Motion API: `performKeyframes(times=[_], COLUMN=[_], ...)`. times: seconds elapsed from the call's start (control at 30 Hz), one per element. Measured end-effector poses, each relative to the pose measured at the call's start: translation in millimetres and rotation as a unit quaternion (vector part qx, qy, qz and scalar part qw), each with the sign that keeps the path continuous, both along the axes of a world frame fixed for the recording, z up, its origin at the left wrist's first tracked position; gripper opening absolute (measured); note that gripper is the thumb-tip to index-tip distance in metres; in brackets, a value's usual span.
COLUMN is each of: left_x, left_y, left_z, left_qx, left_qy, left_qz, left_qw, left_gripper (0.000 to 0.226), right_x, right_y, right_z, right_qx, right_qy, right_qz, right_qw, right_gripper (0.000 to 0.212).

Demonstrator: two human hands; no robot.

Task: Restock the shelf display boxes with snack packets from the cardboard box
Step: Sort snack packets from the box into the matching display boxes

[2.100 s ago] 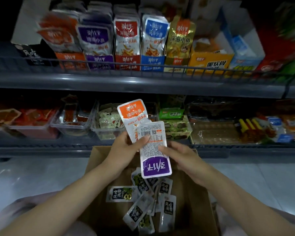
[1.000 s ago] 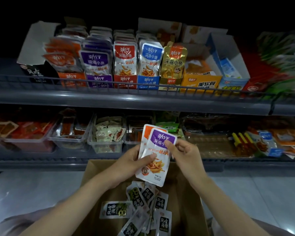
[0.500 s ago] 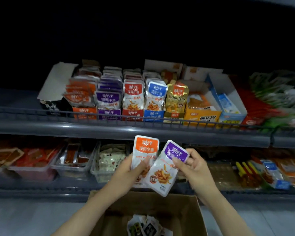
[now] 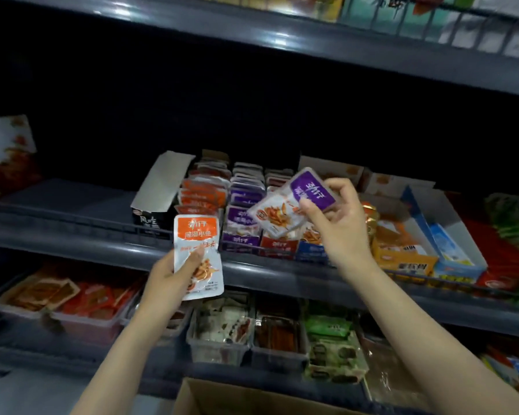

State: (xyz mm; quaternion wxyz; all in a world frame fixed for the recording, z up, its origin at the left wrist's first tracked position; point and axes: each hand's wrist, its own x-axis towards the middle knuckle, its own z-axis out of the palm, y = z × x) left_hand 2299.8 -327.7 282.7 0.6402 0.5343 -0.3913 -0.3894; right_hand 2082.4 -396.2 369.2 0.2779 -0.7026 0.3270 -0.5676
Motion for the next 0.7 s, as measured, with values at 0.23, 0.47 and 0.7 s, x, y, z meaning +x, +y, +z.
performKeyframes(times=[0.23,0.47,0.7], left_x=[7.8,4.8,6.8], left_y=[-2.9,-3.0,-4.1], left_z=[-5.5,-3.8,-2.9], left_qx=[0.005,0.001,-0.004], left_qy=[0.032,0.020,0.019], left_qz=[-0.005,-0.033,-0.027], left_qw=[0.999,0.999,0.999], left_gripper=[0.011,0.014,0.015], right_x=[46.7,49.1,41.2], right_y=[-29.9,-30.5,-33.6], right_z=[-7.5,-31.2,-32.5], right_qx=[-0.023,-0.027,-0.022], right_qy=[0.061,0.077,0.074], right_qz=[0.028,0.007,-0.014], right_qw=[0.997,0.997,0.997], right_gripper=[0.029,0.028,0.029])
